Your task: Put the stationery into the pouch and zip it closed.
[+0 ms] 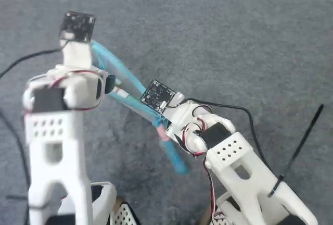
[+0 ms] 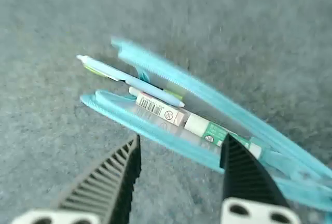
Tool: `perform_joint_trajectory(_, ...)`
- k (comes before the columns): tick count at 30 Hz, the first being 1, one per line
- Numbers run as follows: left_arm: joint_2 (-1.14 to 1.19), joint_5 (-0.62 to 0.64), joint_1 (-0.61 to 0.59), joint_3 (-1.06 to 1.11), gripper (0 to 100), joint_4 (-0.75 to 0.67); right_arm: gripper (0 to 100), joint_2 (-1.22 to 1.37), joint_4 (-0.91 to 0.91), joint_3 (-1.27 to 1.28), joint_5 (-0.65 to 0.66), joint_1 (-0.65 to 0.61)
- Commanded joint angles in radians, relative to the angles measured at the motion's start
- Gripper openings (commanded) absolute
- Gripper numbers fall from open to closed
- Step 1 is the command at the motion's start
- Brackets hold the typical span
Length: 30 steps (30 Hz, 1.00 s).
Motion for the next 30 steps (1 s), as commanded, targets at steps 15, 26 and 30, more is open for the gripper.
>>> perform_joint_trajectory(15, -0.086, -0.068, 0.249, 0.097, 25, 0.253, 0.7, -0.047, -0.054, -0.115, -0.060, 0.007)
perform_joint_trajectory(26, -0.089, -0.031, 0.347, 0.205, 25, 0.158, 0.7, -0.045, -0.054, -0.132, -0.089, -0.058)
perform_joint_trajectory(30, -0.086, 0.003, 0.381, 0.234, 25, 0.107, 0.7, -0.045, -0.061, -0.117, -0.095, -0.058)
